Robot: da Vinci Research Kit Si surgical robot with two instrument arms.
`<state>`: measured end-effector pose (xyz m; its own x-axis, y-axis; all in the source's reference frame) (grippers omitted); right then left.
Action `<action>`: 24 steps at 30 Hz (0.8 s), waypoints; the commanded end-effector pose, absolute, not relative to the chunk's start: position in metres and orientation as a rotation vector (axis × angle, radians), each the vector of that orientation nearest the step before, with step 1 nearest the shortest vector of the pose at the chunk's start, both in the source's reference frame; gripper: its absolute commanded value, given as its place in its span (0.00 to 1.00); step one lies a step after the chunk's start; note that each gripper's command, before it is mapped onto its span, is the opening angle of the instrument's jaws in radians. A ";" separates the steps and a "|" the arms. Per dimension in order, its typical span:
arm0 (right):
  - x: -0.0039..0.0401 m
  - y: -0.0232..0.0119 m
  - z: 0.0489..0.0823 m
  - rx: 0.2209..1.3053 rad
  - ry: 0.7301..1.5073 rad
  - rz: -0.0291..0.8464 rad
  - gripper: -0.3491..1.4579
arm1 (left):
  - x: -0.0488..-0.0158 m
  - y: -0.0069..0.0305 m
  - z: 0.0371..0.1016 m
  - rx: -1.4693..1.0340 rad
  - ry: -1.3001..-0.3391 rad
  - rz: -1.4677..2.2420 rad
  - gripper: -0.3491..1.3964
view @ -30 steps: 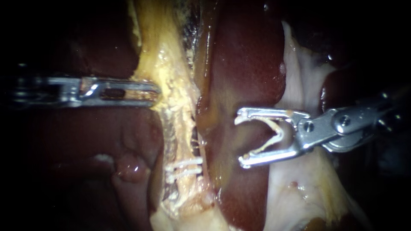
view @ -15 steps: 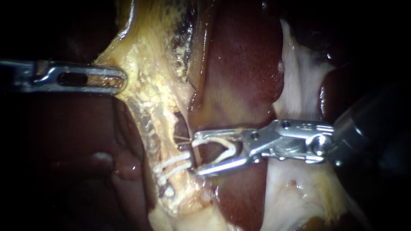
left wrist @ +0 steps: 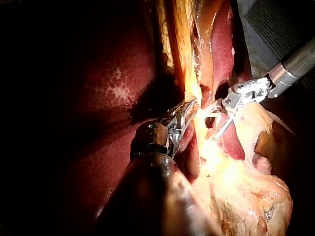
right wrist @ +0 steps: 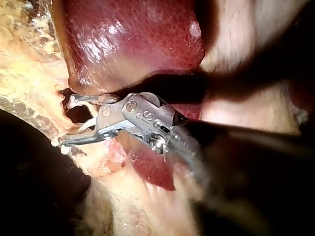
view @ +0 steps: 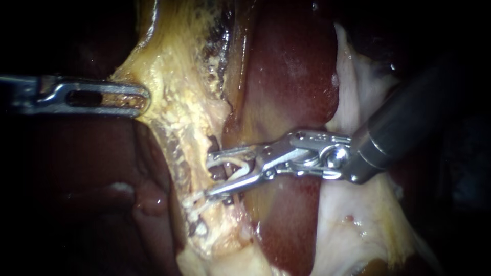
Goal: Clipping third clip left tube
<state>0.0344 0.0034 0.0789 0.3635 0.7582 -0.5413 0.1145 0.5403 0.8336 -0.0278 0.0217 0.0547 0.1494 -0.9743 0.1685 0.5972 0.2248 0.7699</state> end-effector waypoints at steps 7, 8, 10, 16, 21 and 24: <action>0.0354 0.0030 0.0778 1.090 1.213 0.515 0.51 | -0.0277 0.0217 0.0547 0.618 -0.754 -1.238 0.00; 0.0355 0.0029 0.0775 1.116 1.218 0.516 0.50 | -0.0277 0.0217 0.0548 0.618 -0.754 -1.238 0.00; 0.0357 0.0026 0.0771 1.144 1.227 0.505 0.50 | -0.0277 0.0217 0.0548 0.618 -0.754 -1.238 0.00; 0.0361 0.0020 0.0756 1.222 1.241 0.480 0.49 | -0.0275 0.0217 0.0548 0.618 -0.754 -1.237 0.00; 0.0362 0.0016 0.0750 1.247 1.239 0.465 0.49 | -0.0275 0.0218 0.0549 0.618 -0.754 -1.237 0.00; 0.0365 0.0015 0.0749 1.256 1.244 0.468 0.49 | -0.0275 0.0218 0.0549 0.619 -0.754 -1.237 0.00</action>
